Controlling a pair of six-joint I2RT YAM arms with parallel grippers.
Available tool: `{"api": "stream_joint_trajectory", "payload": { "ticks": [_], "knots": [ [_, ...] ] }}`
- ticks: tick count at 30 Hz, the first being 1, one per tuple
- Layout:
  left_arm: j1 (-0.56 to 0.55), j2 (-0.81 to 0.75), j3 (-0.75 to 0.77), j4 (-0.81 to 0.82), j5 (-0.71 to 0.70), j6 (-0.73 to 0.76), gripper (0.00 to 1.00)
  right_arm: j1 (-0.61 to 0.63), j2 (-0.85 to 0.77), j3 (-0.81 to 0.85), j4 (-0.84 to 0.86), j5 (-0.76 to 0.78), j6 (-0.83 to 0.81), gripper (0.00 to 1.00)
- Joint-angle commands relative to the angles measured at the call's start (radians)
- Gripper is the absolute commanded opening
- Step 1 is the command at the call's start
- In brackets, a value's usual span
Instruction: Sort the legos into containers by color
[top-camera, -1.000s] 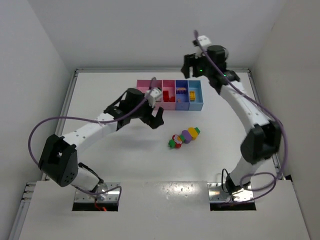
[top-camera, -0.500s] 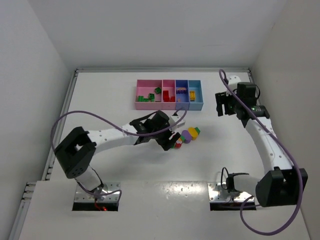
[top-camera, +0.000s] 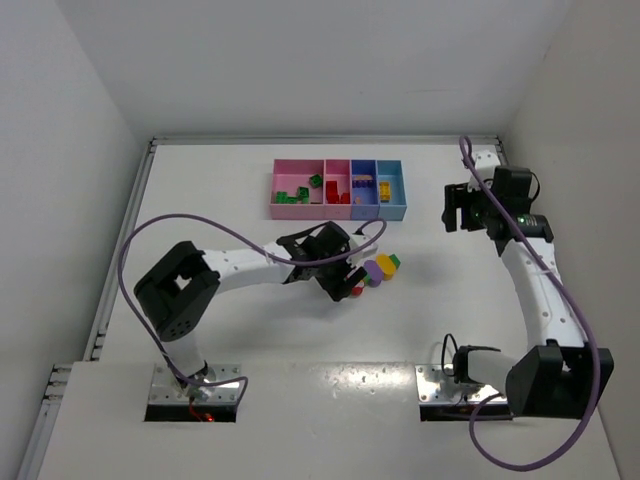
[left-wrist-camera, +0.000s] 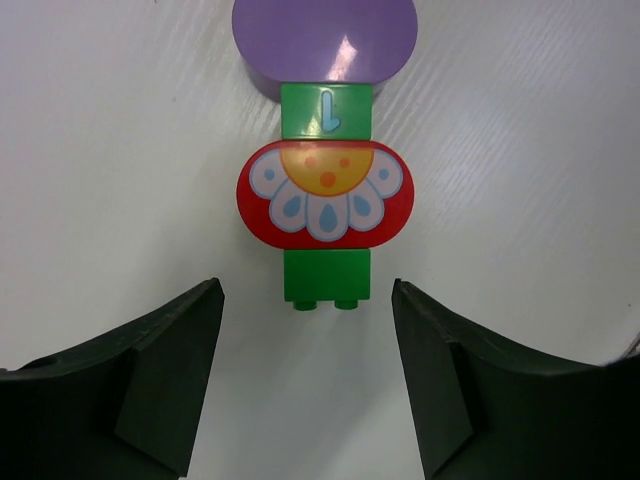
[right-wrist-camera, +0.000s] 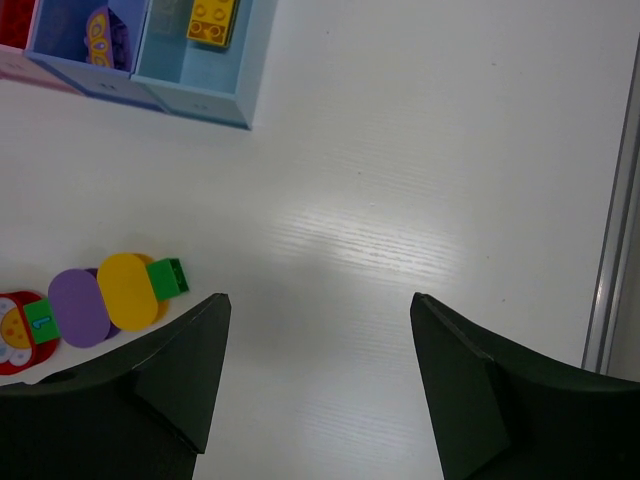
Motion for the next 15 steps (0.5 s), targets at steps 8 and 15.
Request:
{"api": "stream_joint_trajectory", "payload": {
  "ticks": [8, 15],
  "knots": [
    [0.001, 0.063, 0.066, 0.015, 0.062, 0.019, 0.68, -0.052, 0.068, 0.066, 0.001, -0.079, 0.024, 0.72],
    [0.022, 0.106, 0.095, 0.006, 0.081, 0.02, 0.53, -0.073, 0.108, 0.084, 0.001, -0.117, 0.024, 0.72]
  ]
}}
